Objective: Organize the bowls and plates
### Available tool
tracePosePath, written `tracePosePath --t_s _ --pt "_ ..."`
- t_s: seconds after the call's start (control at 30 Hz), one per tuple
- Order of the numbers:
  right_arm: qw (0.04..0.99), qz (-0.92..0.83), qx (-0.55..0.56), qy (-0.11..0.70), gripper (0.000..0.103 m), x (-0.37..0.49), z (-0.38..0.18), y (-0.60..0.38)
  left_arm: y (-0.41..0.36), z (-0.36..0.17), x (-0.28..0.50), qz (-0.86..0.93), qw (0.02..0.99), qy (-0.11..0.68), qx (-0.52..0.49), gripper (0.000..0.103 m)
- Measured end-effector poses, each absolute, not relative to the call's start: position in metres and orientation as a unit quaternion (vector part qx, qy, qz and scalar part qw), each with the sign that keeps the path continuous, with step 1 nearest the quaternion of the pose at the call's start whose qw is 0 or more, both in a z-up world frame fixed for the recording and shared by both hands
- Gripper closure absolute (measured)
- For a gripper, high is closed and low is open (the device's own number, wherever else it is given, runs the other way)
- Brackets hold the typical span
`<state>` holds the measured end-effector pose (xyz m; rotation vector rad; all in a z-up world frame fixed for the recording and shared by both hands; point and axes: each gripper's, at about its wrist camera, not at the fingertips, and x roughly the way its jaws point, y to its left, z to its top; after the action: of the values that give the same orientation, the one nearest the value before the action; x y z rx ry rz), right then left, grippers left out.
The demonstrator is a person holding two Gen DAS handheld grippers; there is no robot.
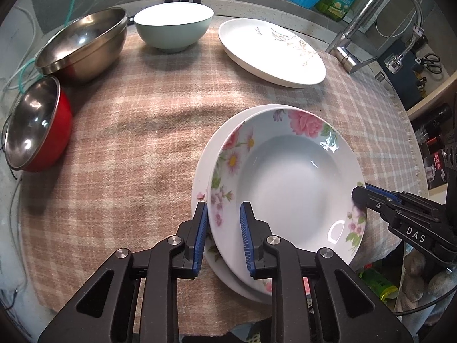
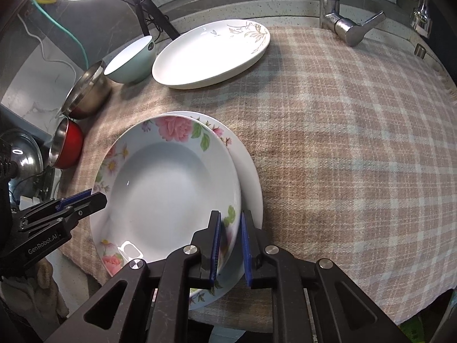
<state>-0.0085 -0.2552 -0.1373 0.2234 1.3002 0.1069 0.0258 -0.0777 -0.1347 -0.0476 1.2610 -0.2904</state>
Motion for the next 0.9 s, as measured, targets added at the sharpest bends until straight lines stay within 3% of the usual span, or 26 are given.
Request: tracePosePath --t_s 0.9 --pt "0.823 0.066 0.138 0.547 0.089 0.033 -0.093 -0.31 -0.067 -0.097 0.075 -0.143 0.813 0.552 -0.117 0.083"
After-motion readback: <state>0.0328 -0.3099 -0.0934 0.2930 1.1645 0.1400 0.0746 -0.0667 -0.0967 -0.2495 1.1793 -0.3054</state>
